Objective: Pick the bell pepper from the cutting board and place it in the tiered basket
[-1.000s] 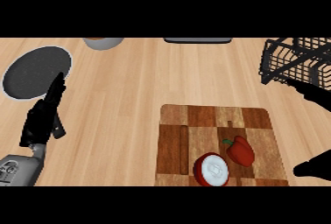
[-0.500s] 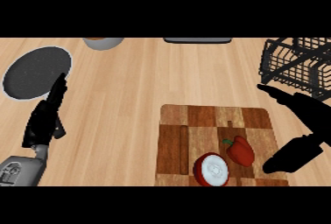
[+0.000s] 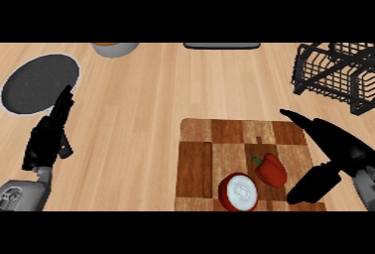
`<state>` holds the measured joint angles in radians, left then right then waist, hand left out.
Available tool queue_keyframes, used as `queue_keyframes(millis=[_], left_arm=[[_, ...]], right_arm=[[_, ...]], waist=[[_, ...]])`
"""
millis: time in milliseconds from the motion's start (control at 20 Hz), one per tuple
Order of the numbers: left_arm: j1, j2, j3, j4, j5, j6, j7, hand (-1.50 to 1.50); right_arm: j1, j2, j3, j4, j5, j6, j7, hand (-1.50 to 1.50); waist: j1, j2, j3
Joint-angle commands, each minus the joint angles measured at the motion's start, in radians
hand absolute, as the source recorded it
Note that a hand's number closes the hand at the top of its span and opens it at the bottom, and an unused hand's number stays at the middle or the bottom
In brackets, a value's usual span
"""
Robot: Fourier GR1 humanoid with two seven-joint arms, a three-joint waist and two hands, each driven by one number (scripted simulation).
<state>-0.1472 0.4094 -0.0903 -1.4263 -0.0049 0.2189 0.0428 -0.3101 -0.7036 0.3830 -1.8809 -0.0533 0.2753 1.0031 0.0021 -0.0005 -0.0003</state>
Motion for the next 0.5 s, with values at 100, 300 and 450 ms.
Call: queue_keyframes(millis=[100, 300, 450], left_arm=[[0.012, -0.012, 0.01, -0.072, -0.027, -0.011, 0.052, 0.0], [0.028, -0.014, 0.036, -0.036, -0.026, -0.031, 0.017, 0.0], [0.031, -0.025, 0.025, -0.108, -0.037, -0.055, 0.076, 0.0]], right_arm=[[0.066, -0.016, -0.007, -0.046, 0.064, 0.081, 0.022, -1.5], [0.063, 0.003, 0.047, -0.067, 0.172, 0.074, 0.051, -1.5], [0.069, 0.057, 0.041, -0.06, 0.242, 0.066, 0.041, -1.5]], waist=[[-0.001, -0.002, 0.0], [-0.001, -0.001, 0.0], [0.001, -0.001, 0.0]])
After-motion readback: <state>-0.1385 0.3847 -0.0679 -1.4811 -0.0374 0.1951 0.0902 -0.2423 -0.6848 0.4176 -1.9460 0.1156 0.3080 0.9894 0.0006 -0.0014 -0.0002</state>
